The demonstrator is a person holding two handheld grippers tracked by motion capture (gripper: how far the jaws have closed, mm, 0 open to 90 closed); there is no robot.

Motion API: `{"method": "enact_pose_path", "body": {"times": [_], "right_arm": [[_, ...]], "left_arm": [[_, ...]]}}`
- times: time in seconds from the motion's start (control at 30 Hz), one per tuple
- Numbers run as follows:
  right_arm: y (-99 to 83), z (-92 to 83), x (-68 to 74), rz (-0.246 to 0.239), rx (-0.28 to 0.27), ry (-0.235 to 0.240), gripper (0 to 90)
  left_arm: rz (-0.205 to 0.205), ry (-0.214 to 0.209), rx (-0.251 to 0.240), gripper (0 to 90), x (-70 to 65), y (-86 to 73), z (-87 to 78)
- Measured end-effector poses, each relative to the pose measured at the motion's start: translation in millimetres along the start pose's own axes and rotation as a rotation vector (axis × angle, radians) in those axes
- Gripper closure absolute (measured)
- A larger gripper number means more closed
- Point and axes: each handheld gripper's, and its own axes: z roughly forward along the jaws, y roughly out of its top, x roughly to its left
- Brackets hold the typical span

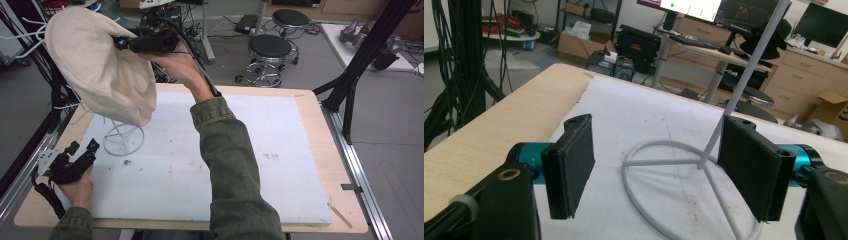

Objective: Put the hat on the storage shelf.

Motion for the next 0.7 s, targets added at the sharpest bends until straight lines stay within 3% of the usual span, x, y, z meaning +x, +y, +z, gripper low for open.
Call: {"method": "enact_pose_path", "body": {"times": [0.37, 0.7], "right_arm": [[-15.0, -3.9, -6.7, 0.016, -0.034, -0.010, 45.1], [-21.7, -19.4, -10.2, 0.052, -0.078, -0.047, 35.7]], "left_arm": [[0.004, -0.003, 0.002, 30.7, 0.1, 0.0, -0.2], [0.000, -0.005, 0.003, 30.7, -0.4, -0.2, 0.0]]}}
